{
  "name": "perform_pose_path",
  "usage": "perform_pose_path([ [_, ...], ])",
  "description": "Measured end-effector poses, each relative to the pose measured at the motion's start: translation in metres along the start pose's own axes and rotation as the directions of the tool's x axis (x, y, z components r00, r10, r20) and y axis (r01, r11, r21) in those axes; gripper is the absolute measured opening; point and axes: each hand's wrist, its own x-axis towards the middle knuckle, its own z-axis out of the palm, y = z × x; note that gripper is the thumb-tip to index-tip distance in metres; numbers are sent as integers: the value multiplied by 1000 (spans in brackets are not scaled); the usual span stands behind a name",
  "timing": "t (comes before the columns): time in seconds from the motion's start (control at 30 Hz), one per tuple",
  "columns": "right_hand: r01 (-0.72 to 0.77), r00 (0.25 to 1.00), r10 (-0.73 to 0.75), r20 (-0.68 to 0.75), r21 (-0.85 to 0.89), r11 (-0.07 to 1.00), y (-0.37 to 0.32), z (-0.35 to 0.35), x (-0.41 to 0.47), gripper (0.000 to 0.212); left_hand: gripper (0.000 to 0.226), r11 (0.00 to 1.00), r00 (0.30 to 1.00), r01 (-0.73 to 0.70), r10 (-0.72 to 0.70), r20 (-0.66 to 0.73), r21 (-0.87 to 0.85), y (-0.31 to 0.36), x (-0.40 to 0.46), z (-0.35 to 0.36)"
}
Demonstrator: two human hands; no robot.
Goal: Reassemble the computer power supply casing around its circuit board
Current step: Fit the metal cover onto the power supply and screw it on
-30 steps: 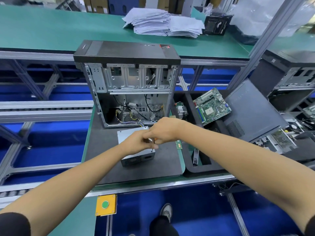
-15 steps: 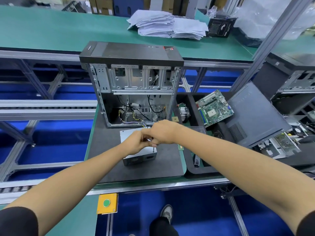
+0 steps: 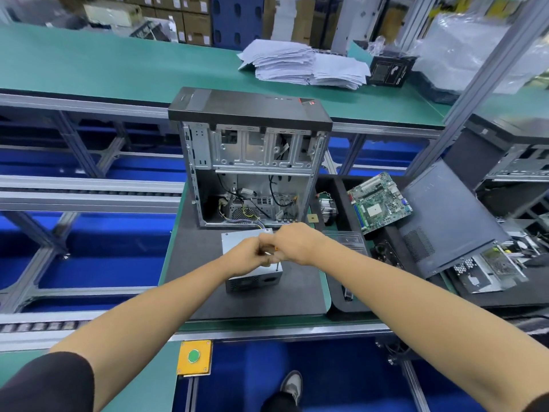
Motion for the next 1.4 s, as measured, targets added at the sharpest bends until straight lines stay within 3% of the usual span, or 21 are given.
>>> perform_pose_path([
  [0.13, -125, 992, 126, -8, 83, 989, -3, 4, -2, 24, 22, 998, 988, -9, 19, -152, 64, 7, -2, 11],
  [0.27, -249, 968, 250, 13, 156, 956, -1, 7, -5, 24, 26, 984, 993, -75, 88, -76, 160, 13, 0, 8],
  [0.37, -258, 966, 259, 20, 200, 945, -2, 10, -10, 20, 13, 979, 996, -77, 83, -25, 188, 13, -1, 7],
  [0.43, -268, 961, 276, -11, 208, 941, -4, 11, -13, 15, 12, 996, 998, -40, 44, -50, 84, 17, -7, 10],
  [0.5, -296, 938, 326, -115, 219, 930, -9, 13, -15, 13, 11, 990, 979, 31, -58, -194, -138, 20, -15, 18],
  [0.53, -315, 915, 361, -180, 242, 918, -15, 17, -16, 14, 25, 948, 950, 87, -172, -261, -307, 22, -20, 23],
  [0.6, -358, 854, 444, -270, 313, 880, -32, 25, -15, 17, 49, 706, 884, 130, -400, -241, -696, 27, -29, 30],
  [0.63, -371, 827, 479, -295, 353, 859, -43, 31, -13, 16, 58, 575, 858, 146, -479, -187, -805, 28, -34, 32],
  [0.7, -373, 792, 522, -317, 426, 824, -65, 42, -6, 12, 67, 404, 756, 159, -637, -152, -901, 27, -45, 32],
  [0.77, -361, 762, 566, -315, 520, 774, -85, 52, 4, 11, 47, 227, 670, 68, -732, -124, -972, 23, -58, 29],
  [0.83, -339, 751, 598, -281, 613, 714, -104, 61, 13, 16, 19, 121, 743, 56, -668, -40, -991, 23, -74, 23],
  [0.93, -238, 817, 526, -235, 694, 679, -135, 79, 21, 26, 25, 288, 771, 139, -631, -79, -947, 8, -93, 14],
  [1.07, -164, 910, 373, -182, 668, 726, -161, 106, 24, 63, 21, 517, 747, 147, -617, -248, -843, -28, -119, -2],
  [1.17, -174, 967, 254, -32, 644, 745, -175, 128, 22, 55, 19, 702, 695, 234, -605, -389, -673, -64, -147, -13],
  [1.23, -124, 992, 99, 75, 605, 787, -186, 144, 20, 38, 18, 754, 681, 303, -599, -421, -583, -87, -170, -18],
  [1.3, -121, 977, -15, 215, 605, 787, -198, 160, 17, 38, 15, 779, 651, 401, -613, -448, -483, -109, -194, -16],
  [1.4, -171, 921, -76, 381, 574, 801, -215, 178, 16, 52, 14, 704, 517, 516, -710, -478, -488, -133, -233, -2],
])
